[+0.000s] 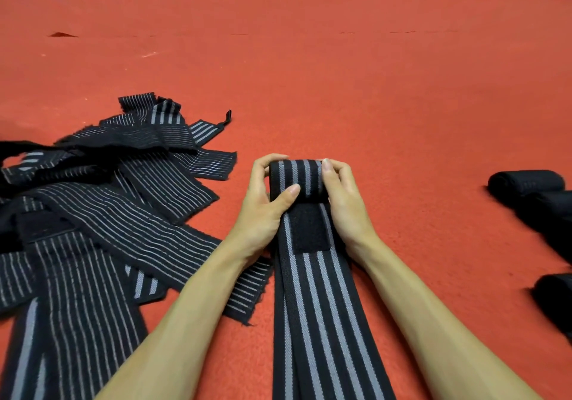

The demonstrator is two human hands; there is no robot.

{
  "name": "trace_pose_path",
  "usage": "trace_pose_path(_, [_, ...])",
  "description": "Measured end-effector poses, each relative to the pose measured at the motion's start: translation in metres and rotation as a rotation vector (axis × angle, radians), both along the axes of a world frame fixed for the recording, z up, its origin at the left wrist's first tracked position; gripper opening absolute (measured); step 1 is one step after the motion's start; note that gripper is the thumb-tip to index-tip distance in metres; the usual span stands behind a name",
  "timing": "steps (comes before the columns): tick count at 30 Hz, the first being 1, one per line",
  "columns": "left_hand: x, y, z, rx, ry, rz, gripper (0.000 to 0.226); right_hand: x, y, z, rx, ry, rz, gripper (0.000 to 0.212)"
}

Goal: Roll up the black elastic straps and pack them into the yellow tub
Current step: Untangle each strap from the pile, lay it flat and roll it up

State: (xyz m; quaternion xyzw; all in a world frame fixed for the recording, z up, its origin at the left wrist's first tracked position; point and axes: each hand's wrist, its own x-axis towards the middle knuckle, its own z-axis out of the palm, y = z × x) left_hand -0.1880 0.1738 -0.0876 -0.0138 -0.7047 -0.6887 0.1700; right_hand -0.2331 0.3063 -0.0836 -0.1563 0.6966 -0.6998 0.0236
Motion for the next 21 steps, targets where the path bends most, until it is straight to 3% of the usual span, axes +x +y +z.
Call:
trace_pose_path(2, [0.000, 0.001, 0.002, -0.029, 0.035, 0.047, 0.045, 0.001, -0.001, 0.000, 0.012, 0.029, -0.006, 0.017])
trace_pose_path(6, [0.003, 0.008, 0.005, -0.076, 0.049, 0.077, 0.053, 0.003, -0.004, -0.002, 0.039, 0.007, -0.036, 0.035])
trace_pose_path(8, [0.003, 0.010, 0.003, -0.066, 0.029, 0.051, 0.053, 0.003, -0.004, -0.002, 0.009, -0.034, -0.046, 0.024])
trace_pose_path(12, [0.003, 0.015, 0.004, -0.001, -0.046, -0.015, 0.052, 0.001, -0.003, 0.000, -0.083, -0.027, -0.048, 0.008])
trace_pose_path(16, [0.000, 0.009, 0.004, 0.074, -0.075, -0.125, 0.055, 0.003, 0.001, 0.003, -0.151, 0.035, 0.019, 0.015])
trace_pose_path(21, [0.003, 0.014, 0.006, 0.288, -0.149, -0.150, 0.051, 0.008, 0.000, 0.003, -0.067, 0.137, 0.046, 0.022])
